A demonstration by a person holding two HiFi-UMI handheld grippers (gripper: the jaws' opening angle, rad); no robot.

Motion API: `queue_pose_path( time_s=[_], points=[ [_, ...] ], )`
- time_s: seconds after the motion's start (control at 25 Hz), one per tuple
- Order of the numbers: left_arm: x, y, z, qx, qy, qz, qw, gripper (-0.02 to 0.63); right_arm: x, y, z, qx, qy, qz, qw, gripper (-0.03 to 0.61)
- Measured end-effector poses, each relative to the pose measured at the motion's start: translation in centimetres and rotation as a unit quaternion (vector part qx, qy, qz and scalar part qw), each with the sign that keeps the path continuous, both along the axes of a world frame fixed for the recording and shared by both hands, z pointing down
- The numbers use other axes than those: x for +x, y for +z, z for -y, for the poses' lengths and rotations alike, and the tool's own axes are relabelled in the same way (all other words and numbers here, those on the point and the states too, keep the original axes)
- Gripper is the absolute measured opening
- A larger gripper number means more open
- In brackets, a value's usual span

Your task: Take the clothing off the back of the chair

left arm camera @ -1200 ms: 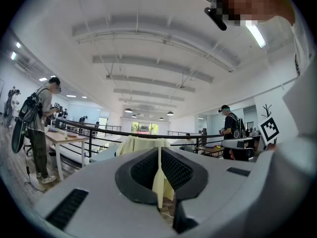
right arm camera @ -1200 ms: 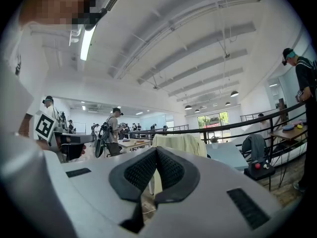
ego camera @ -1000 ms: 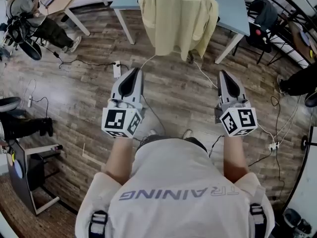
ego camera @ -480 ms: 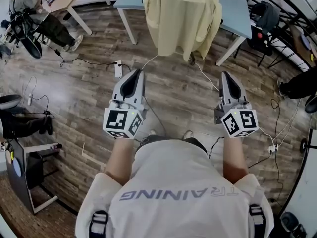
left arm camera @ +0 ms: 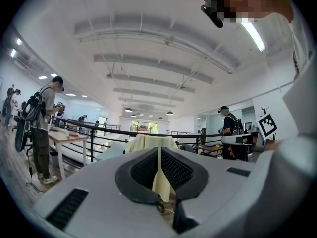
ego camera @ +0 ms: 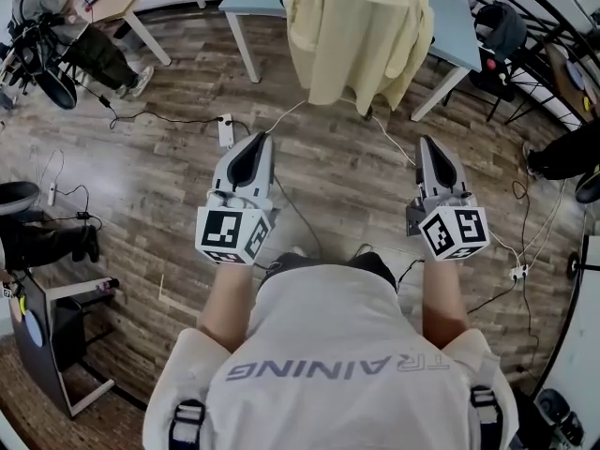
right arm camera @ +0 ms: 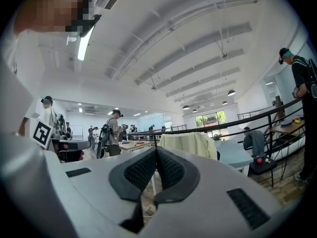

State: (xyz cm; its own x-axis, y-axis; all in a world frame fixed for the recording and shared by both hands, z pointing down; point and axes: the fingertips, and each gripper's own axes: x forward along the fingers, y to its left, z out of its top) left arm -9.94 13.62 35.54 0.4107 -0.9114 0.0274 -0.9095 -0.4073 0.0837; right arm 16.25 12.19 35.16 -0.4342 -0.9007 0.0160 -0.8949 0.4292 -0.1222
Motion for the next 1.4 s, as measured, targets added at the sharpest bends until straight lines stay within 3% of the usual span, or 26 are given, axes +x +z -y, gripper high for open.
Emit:
queue_pose_path(
  time_s=[0.28, 0.6, 0.84, 1.08, 1.4],
  points=[
    [-3.7, 1.4, 0.7, -0.010, 0.012, 0.003, 0.9999, 0.046, -3.2, 0.9, 0.8, -0.004, 0.012, -0.006, 1.000, 0.021],
    [-3.8, 2.0, 5.5, -0.020, 0.010, -0.002, 0.9998, 0.046, -3.7, 1.3, 6.0, -0.010, -0.004, -0.008, 1.000, 0.021],
    [-2.2, 1.4, 12.3, -0.021, 0.001, 0.010, 0.9997, 0.046, -1.9, 1.2, 13.4, -0.009, -0.011, 0.007, 1.000, 0.021],
    [1.5, 0.6, 19.9, -0.025, -0.005, 0.014, 0.9996, 0.047, 2.4, 0.7, 21.3, -0.008, -0.012, 0.023, 1.000, 0.021],
    [4.4, 0.7, 26.7, -0.035, -0.013, 0.019, 0.9991, 0.046, 5.5, 0.6, 28.4, -0.004, -0.019, 0.044, 0.999, 0.021]
  ],
)
